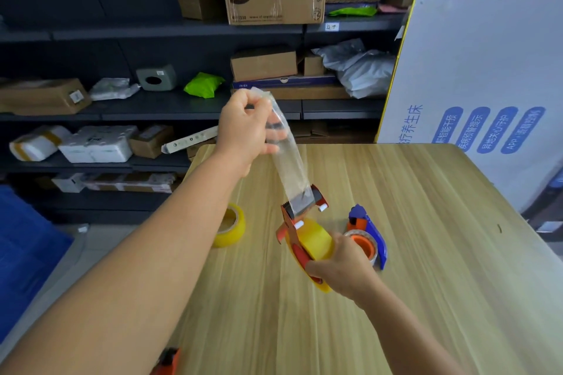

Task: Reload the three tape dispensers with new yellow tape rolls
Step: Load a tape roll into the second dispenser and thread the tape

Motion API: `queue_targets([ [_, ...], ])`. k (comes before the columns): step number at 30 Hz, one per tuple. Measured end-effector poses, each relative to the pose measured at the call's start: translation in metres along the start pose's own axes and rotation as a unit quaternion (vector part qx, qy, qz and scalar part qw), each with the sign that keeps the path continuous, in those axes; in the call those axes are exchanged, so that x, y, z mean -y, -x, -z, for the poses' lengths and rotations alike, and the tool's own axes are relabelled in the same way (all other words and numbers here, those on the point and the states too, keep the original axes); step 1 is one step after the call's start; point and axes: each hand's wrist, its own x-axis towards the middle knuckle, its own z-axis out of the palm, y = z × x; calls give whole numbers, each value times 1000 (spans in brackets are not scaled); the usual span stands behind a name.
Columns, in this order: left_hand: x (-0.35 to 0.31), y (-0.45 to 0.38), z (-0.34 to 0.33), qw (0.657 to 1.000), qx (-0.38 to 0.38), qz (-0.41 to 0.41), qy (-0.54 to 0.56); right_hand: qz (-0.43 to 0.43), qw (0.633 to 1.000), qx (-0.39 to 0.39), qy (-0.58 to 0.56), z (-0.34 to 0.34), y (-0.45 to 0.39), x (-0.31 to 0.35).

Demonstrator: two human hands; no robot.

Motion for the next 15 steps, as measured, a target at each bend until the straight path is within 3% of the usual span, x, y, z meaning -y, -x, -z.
queue_targets([
  [7, 52, -25, 23, 983, -53, 170, 47, 19, 1000, 21, -11, 2, 1, -1],
  [15, 102, -16, 34, 917, -47, 333, 215, 36, 995, 47, -74, 11, -6, -6],
])
